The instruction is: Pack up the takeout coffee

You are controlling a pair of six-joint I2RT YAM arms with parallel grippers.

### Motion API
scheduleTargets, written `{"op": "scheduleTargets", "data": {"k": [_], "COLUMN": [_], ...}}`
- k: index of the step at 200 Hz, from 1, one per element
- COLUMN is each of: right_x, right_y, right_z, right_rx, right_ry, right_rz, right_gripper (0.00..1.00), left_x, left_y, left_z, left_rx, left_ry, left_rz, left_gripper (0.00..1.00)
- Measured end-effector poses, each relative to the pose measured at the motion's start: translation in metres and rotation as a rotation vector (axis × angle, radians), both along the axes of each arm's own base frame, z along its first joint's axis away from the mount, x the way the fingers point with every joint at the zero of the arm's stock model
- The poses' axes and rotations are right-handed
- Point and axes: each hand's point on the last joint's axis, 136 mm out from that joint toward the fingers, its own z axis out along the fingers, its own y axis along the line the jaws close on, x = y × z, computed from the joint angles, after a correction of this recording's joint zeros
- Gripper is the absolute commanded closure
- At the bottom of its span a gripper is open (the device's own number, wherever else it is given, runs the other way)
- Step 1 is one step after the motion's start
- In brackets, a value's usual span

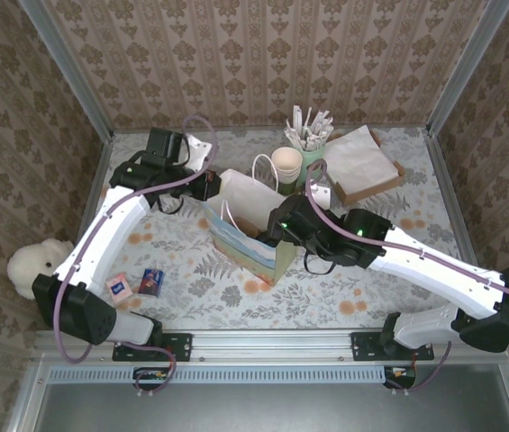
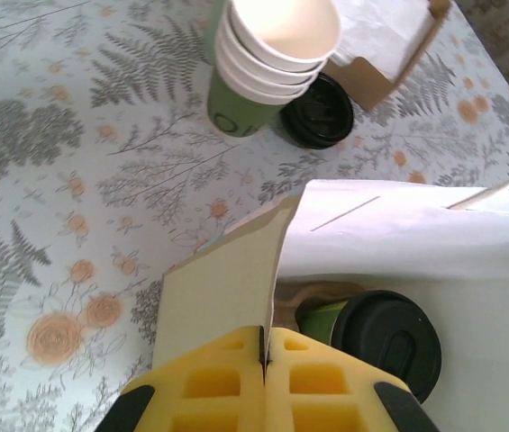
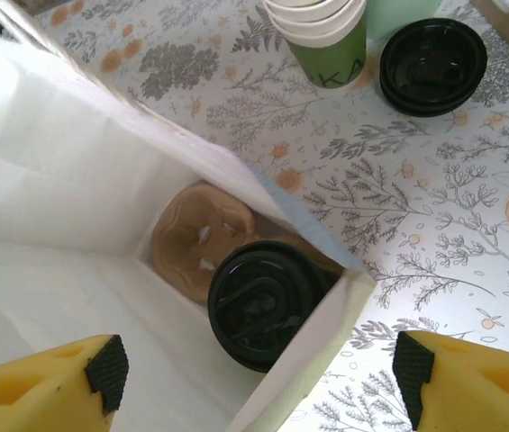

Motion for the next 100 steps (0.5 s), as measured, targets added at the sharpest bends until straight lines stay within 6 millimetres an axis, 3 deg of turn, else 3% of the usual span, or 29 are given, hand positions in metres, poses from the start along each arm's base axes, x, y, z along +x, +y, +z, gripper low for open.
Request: {"op": "scheduleTargets", "data": {"k": [50,100], "right_x": [0.024,0.045], "right_y": [-0.001,0.003], "right_z": [0.007,-0.003], "right_rx": [-0.034,-0.077], "right_ry": [-0.002,0.047], "right_rz": [0.016,0.053], "right_gripper": [0.21,0.42], "left_x": [-0.012,-0.025], "left_y": [0.029,0.027], "left_z": [0.002,-0.009], "left_rx": [-0.066,-0.104], "left_ry": [0.045,0.087], "left_rz": [0.339,0.545], "left_gripper": [1.00,1.00]}}
